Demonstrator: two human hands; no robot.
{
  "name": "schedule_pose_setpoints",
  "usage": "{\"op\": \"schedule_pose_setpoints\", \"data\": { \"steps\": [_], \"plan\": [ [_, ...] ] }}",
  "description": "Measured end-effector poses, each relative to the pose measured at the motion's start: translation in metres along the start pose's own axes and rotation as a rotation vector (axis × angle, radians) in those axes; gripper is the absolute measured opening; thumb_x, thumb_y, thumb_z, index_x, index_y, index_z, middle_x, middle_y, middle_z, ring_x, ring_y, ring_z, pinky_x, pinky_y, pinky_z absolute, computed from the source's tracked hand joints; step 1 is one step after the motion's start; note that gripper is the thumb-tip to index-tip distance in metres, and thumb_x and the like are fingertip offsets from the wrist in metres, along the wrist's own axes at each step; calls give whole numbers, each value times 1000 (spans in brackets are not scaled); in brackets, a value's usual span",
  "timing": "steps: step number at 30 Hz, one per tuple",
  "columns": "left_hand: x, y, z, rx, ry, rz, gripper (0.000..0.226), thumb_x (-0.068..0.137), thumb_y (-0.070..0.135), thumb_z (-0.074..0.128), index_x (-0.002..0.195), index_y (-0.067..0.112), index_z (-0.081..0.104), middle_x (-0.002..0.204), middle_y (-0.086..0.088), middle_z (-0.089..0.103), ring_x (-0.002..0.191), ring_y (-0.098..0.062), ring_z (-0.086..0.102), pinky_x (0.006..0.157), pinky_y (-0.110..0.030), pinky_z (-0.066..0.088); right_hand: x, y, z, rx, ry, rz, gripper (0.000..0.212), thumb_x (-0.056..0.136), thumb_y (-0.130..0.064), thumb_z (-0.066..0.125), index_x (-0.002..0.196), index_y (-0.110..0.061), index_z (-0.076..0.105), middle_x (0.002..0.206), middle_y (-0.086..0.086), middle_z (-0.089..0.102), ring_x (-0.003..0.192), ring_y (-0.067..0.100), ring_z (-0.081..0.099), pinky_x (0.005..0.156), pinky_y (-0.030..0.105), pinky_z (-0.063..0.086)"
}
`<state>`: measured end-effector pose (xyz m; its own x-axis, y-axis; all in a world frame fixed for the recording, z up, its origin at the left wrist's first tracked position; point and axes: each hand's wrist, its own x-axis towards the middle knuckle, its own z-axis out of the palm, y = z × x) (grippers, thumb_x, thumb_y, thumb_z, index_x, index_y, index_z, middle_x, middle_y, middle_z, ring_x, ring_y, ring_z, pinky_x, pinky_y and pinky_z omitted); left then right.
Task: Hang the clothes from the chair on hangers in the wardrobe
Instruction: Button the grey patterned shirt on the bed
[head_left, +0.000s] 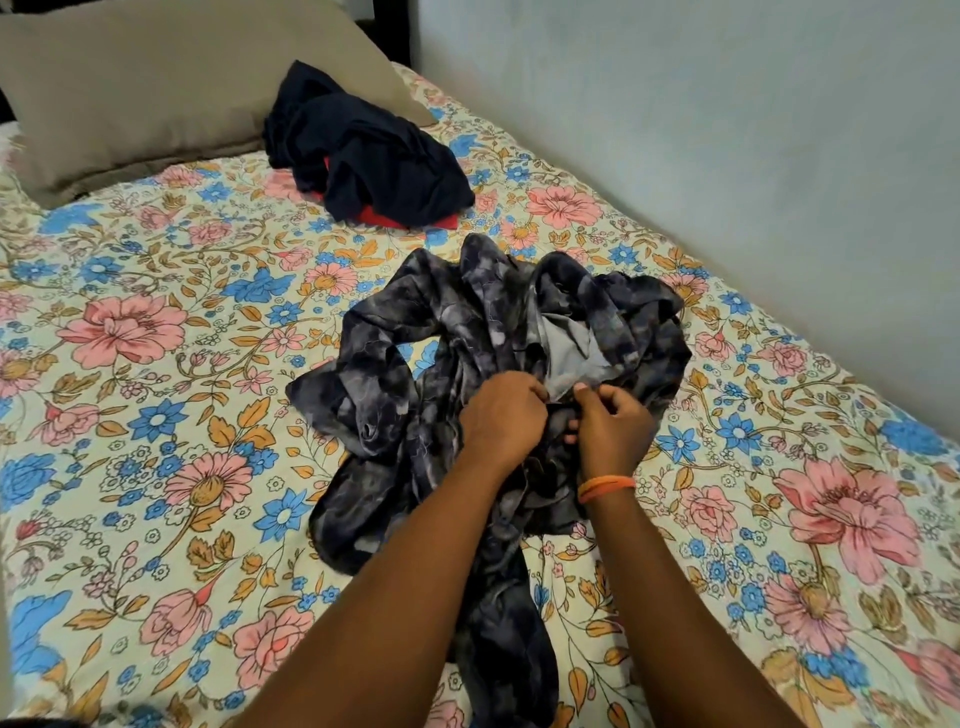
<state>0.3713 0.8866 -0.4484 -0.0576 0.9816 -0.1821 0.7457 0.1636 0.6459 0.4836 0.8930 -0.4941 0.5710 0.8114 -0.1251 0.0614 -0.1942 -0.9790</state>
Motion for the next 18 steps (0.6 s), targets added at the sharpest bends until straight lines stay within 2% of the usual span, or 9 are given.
{"op": "schedule_pose_setpoints", "data": {
  "steps": [2,3,6,8,10,13,15,18],
  "plan": [
    [3,-4,0,-4,25,-16,38,95,9,43,113,23,72,116,-4,70,94,-29,65,77,-41,56,-2,8,0,52,38,13,15,91,-14,70,100,-3,67,73,6,63,41,5,52,40,24,48],
    [3,-4,1,21,35,-14,36,95,9,44,114,21,72,114,-6,70,93,-30,65,76,-41,56,-4,11,0,43,42,-13,16,91,-15,70,102,-4,67,74,6,64,43,5,54,42,23,49],
    [3,-4,8,134,66,-1,25,90,14,53,106,17,73,110,-9,66,93,-33,65,75,-43,57,-8,19,1,-23,31,-115,17,86,-17,75,97,-4,71,75,7,68,53,10,57,52,26,52],
    [2,-5,15,166,102,8,16,88,19,59,95,15,72,106,-8,60,88,-33,64,72,-43,56,-9,22,1,-62,12,-153,16,84,-15,77,95,-4,73,74,5,67,58,9,55,56,18,48],
    [2,-8,21,128,149,10,16,89,23,60,94,20,75,105,-4,63,86,-29,65,74,-42,57,-10,22,1,-59,-9,-165,12,85,-14,76,94,-8,73,74,5,66,59,8,53,57,16,45],
    [2,-13,21,-15,199,-38,16,88,20,63,82,23,77,92,2,71,78,-20,68,69,-35,58,-12,24,2,-68,-12,-207,11,87,-16,74,95,-11,72,79,7,68,62,10,55,61,22,46],
    [3,-14,21,-80,200,-48,18,86,17,65,71,19,74,80,2,72,70,-18,67,65,-33,57,-15,25,2,-82,-4,-223,12,86,-15,75,96,-9,73,79,6,68,62,10,55,61,20,46],
    [3,-15,23,-47,194,-44,16,84,17,65,70,21,69,87,-1,69,74,-19,64,71,-36,57,-17,22,-3,-37,35,-188,12,82,-11,79,91,-6,75,71,4,69,55,11,61,51,12,47]
  ]
}}
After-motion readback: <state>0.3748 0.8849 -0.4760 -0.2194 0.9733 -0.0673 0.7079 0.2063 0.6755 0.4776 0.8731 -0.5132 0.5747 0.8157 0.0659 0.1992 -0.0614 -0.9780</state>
